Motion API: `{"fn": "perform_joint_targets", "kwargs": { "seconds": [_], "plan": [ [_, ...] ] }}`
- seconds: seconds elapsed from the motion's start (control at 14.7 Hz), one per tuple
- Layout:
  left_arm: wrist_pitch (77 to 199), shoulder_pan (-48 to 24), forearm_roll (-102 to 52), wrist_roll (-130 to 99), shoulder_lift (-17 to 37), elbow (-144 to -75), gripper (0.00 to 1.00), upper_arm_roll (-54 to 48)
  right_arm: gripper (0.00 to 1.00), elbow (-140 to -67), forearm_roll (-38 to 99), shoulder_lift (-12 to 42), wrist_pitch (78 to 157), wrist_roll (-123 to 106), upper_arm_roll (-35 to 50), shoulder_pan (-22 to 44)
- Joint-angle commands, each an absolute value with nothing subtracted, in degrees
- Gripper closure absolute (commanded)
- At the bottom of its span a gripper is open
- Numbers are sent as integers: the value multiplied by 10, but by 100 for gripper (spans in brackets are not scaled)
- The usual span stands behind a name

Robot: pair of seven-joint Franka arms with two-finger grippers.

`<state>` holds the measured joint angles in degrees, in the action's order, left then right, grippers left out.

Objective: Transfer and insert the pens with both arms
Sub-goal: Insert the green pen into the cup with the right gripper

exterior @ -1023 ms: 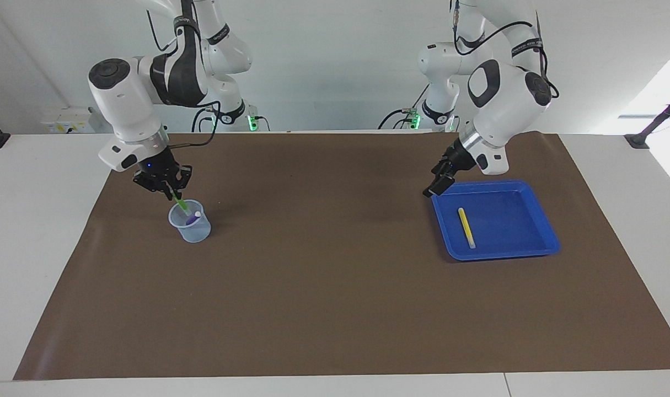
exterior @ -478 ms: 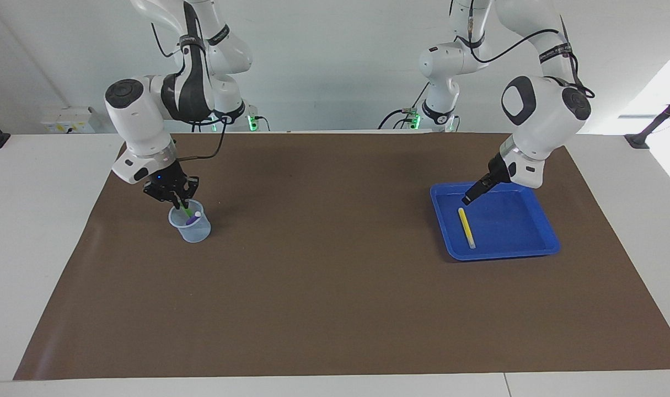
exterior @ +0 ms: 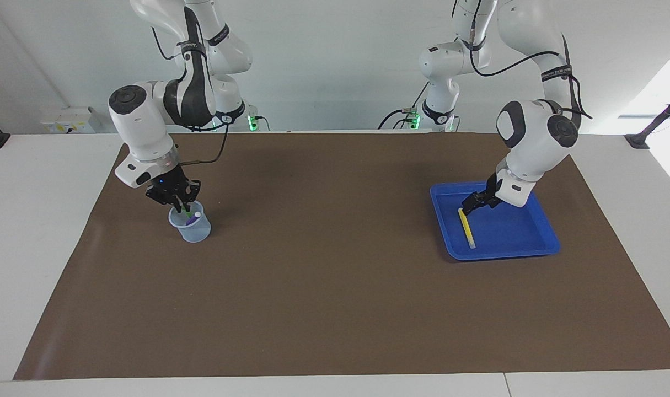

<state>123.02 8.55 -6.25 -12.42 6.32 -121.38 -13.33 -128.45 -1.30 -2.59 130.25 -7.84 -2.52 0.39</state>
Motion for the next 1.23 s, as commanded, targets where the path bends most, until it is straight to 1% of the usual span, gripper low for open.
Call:
{"fn": "perform_joint_targets", "kwargs": {
  "seconds": [0.0, 0.07, 0.27, 0.34, 0.48, 0.68, 0.75, 1.02, 1.16],
  "plan": [
    [1269, 80, -33, -113, 87, -1219, 5, -134, 0, -1282, -8, -25, 1312, -70, -26, 4],
    [1276, 79, -19, -113, 97, -1217, 7, -134, 0, -1272, -8, -25, 1308, -72, -26, 4],
    [1292, 69, -1, -113, 118, -1215, 19, -134, 0, -1243, -8, -35, 1280, -73, -27, 4],
    [1298, 69, -1, -113, 124, -1215, 22, -134, 0, -1227, -8, -40, 1254, -72, -28, 4],
    [1306, 67, -1, -113, 128, -1214, 23, -134, 0, -1181, -9, -40, 1195, -69, -29, 4],
    [1308, 68, -1, -112, 130, -1212, 31, -134, 0, -1110, -9, -40, 1123, -44, -30, 4],
    [1308, 67, -1, -112, 132, -1212, 35, -134, 0, -1086, -10, -35, 1100, -37, -30, 4],
    [1308, 67, -1, -113, 132, -1213, 65, -134, 0, -969, -18, -2, 1002, -10, -29, 4],
    [1308, 68, -1, -113, 132, -1213, 83, -134, 0, -928, -18, 10, 964, -4, -29, 4]
  ]
}}
